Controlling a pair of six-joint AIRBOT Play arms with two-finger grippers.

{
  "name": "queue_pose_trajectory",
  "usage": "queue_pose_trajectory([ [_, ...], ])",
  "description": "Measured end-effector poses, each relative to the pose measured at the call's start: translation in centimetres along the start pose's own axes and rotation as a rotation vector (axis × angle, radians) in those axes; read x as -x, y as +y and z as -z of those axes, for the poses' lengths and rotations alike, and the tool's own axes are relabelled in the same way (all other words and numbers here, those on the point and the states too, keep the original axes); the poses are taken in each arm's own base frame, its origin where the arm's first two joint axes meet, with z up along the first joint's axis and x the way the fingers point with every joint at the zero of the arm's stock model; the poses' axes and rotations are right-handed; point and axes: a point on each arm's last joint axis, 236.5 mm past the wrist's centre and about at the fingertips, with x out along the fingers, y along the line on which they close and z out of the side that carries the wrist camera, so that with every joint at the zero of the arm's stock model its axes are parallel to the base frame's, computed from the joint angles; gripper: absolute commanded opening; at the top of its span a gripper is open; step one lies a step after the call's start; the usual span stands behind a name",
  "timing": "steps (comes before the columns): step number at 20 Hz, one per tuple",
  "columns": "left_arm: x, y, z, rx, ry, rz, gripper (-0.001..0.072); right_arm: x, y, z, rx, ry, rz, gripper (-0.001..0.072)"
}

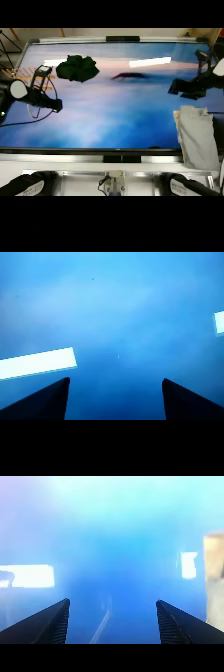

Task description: Fold the shirts.

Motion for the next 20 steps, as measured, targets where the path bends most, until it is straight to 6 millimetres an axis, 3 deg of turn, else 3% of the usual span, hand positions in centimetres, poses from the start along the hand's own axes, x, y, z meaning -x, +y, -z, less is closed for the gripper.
queue_pose_trajectory([
  [2, -0.1, 0.0, -0.4, -0.002, -0.016, -0.001, 0.0663, 0.0, 0.0, -1.5, 0.005, -0.064, 0.001, 0.0657],
  [5, -0.3, -0.8, -3.2, 0.090, -0.124, 0.043, 0.0662, 0.3, 0.4, -3.5, 0.001, -0.149, -0.016, 0.0658],
  [8, -1.0, -1.2, -8.3, 0.242, -0.289, 0.103, 0.0663, 0.6, 1.5, -5.2, -0.015, -0.220, -0.066, 0.0657],
  [10, -2.3, 0.6, -12.2, 0.360, -0.373, 0.109, 0.0663, 0.7, 2.1, -5.6, -0.024, -0.237, -0.092, 0.0657],
  [14, -8.2, 6.1, -18.4, 0.573, -0.397, 0.105, 0.0664, -0.6, 2.5, -3.8, -0.020, -0.139, -0.114, 0.0657],
  [17, -13.3, 9.5, -20.4, 0.663, -0.344, 0.095, 0.0663, -1.8, 2.5, -1.5, -0.004, -0.025, -0.116, 0.0657],
  [20, -17.1, 10.8, -21.7, 0.705, -0.330, 0.105, 0.0659, -2.7, 2.5, -0.3, 0.004, 0.042, -0.118, 0.0657],
])
